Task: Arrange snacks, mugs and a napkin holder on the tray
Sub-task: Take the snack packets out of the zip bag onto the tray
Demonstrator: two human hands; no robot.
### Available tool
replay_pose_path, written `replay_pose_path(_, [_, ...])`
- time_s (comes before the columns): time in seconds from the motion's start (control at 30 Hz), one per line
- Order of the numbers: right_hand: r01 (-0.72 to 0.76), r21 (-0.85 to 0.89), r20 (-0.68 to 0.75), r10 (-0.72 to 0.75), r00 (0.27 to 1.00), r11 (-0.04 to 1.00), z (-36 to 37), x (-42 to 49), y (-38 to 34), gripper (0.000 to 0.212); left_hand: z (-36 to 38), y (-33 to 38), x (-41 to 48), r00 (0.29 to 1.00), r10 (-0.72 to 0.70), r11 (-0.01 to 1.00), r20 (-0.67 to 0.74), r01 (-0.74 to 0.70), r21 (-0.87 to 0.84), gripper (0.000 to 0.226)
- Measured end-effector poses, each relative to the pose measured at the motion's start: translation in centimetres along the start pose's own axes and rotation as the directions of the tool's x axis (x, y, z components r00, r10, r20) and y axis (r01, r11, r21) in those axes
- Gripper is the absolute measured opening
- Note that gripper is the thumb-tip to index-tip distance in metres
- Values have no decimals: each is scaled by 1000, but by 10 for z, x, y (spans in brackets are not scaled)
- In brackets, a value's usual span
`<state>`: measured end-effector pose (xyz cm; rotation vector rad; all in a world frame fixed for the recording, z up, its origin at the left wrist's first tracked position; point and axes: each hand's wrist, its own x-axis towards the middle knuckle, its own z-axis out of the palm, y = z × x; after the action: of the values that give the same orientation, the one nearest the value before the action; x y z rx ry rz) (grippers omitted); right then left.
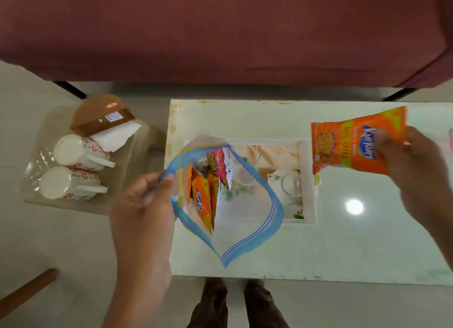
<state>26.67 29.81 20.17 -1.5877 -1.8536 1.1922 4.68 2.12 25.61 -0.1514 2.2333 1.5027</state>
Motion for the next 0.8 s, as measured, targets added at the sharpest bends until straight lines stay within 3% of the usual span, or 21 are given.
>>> replay_pose_path(0.1, [-121,-84,64,126,990,989,38,24,32,27,4,-3,5,1000,-2,1000,11,2,25,10])
replay_pose_path(0.33, [-213,-255,168,260,951,943,84,71,84,36,11,-3,15,990,-57,998,133,58,-10,23])
replay_pose_path(0.6, [-147,-330,229,230,946,932,99,91,92,37,9,1,16,981,-147,969,125,168,-180,22])
replay_pose_path(0.8, [-84,-362,231,177,957,928,100,97,85,43,14,4,17,983,-148,970,104,165,-180,20])
